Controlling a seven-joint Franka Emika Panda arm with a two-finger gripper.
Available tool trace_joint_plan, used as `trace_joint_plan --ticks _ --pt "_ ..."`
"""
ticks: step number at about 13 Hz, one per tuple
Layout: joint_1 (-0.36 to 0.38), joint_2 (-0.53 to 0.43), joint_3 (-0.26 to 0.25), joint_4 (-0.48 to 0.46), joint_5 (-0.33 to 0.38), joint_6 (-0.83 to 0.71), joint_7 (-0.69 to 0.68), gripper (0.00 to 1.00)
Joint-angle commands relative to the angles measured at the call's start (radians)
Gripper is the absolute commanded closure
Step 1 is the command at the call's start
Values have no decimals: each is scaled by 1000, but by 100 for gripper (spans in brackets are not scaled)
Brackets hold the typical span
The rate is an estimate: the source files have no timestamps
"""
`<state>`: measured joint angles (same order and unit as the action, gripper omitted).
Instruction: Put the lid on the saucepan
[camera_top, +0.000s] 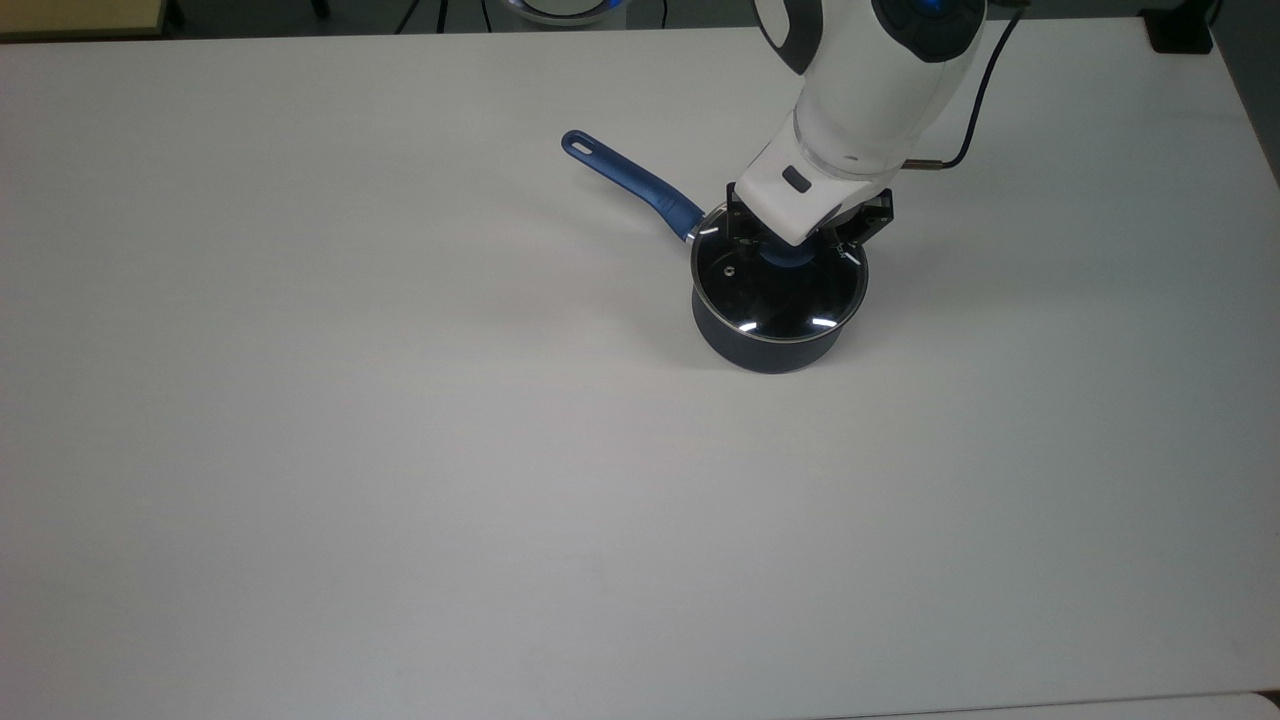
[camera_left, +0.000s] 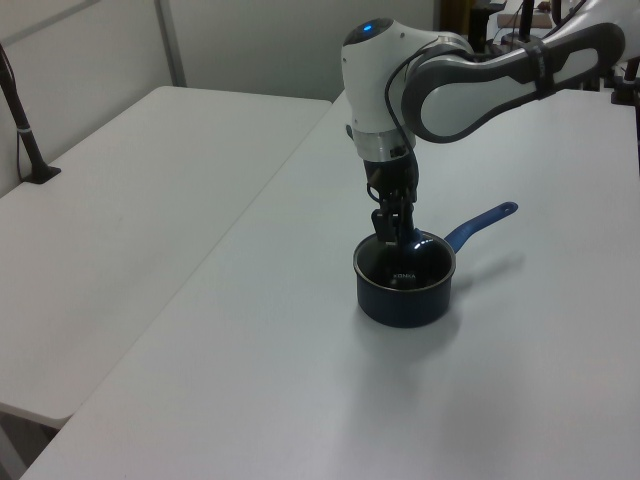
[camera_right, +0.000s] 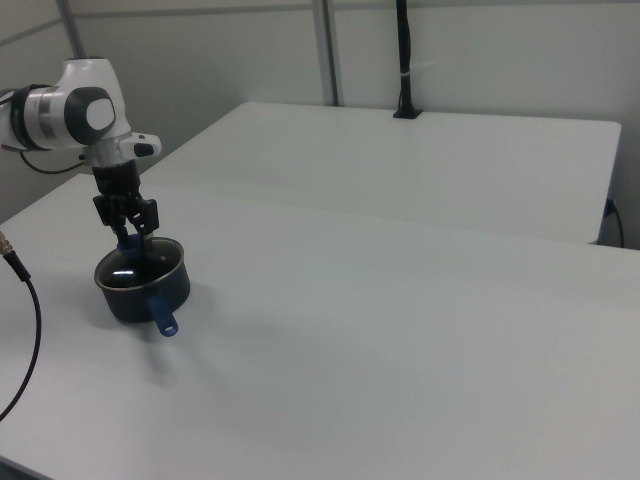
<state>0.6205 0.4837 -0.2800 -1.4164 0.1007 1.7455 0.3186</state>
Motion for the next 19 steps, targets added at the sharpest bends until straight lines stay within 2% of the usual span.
trace_joint_plan --ticks 1,2,5,8,9,10,12,13,16,19 --pt "5 7 -1 16 8 8 25 20" --pt "4 6 -1 17 8 8 23 0" --pt "-8 -13 -2 17 10 -1 27 0" --pt "-59 -104 2 11 7 -8 14 0" --pt "-105 -131 39 10 2 -24 -2 0" --pt "-184 -164 106 10 -16 -61 -25 0" --pt "-342 -223 233 -28 -105 -132 -52 0" --pt "-398 -252 252 -60 -116 -133 -75 0" --pt "-516 -333 239 -99 -116 -144 -165 0" --pt "-522 -361 200 -101 -127 -162 -196 0"
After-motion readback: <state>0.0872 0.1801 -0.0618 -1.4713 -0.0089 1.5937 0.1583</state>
